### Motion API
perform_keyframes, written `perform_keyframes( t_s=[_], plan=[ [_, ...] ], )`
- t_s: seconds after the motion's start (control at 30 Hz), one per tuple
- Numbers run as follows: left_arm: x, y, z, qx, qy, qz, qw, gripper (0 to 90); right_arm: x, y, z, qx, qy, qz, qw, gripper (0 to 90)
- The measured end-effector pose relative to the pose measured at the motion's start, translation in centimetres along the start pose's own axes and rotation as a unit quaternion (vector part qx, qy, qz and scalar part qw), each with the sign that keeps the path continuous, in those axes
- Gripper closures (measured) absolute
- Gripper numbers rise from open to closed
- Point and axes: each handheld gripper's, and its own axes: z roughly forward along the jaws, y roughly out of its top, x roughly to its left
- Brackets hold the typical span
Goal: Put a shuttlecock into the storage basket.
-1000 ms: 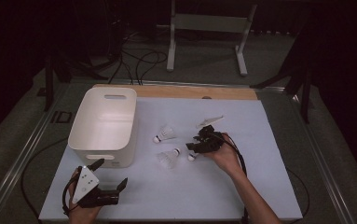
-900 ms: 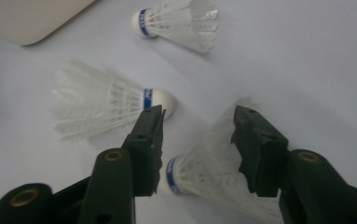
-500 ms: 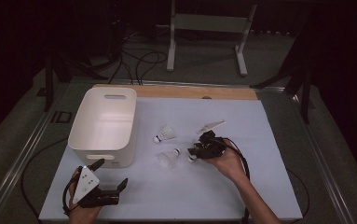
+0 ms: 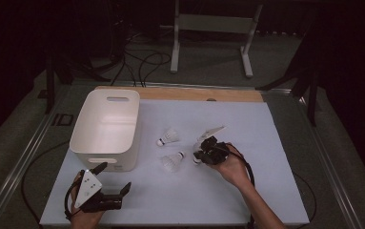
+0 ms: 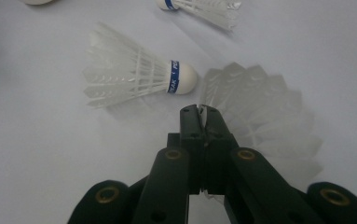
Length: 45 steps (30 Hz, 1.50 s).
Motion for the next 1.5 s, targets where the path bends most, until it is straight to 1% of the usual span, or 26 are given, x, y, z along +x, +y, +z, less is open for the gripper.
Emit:
perform_keyframes(
  t_s=[0.07,0.17,0.23,0.53,0.7,1.07,1.17,1.3,1.4,1.5],
  plan=[
    [0.0,0.0,0.0,0.0,0.0,0.0,1.0,0.8,0.0,0.0,-0.1,-0.004,-0.004,-0.005,1.0,89.4],
    [0.0,0.0,0.0,0.0,0.001,0.0,1.0,0.8,0.0,0.1,-0.3,-0.01,-0.008,-0.002,0.9999,89.5],
    [0.0,0.0,0.0,0.0,0.001,0.0,1.0,0.8,0.0,0.1,-0.4,-0.011,-0.009,-0.003,0.9999,89.4],
    [0.0,0.0,0.0,-0.001,0.002,-0.001,1.0,0.8,-0.1,0.0,-0.7,-0.024,-0.011,0.005,0.9996,89.4],
    [0.0,0.0,0.0,-0.001,0.002,-0.001,1.0,0.8,0.1,0.2,-1.1,-0.036,-0.017,0.005,0.9992,89.4],
    [0.0,0.0,0.0,0.0,0.001,0.001,1.0,0.8,0.5,0.4,-1.8,-0.053,-0.019,0.004,0.9984,89.4],
    [0.0,0.0,0.0,0.0,0.001,0.001,1.0,0.8,0.6,0.5,-2.0,-0.057,-0.023,0.004,0.9981,89.4],
    [0.0,0.0,0.0,0.0,0.001,0.001,1.0,0.8,0.7,0.6,-2.2,-0.063,-0.02,0.007,0.9978,89.4],
    [0.0,0.0,0.0,0.0,0.001,0.0,1.0,0.8,0.8,0.7,-2.3,-0.066,-0.02,0.01,0.9976,89.4],
    [0.0,0.0,0.0,-0.001,0.001,0.0,1.0,0.8,0.8,0.8,-2.4,-0.067,-0.022,0.007,0.9975,89.5]
  ],
)
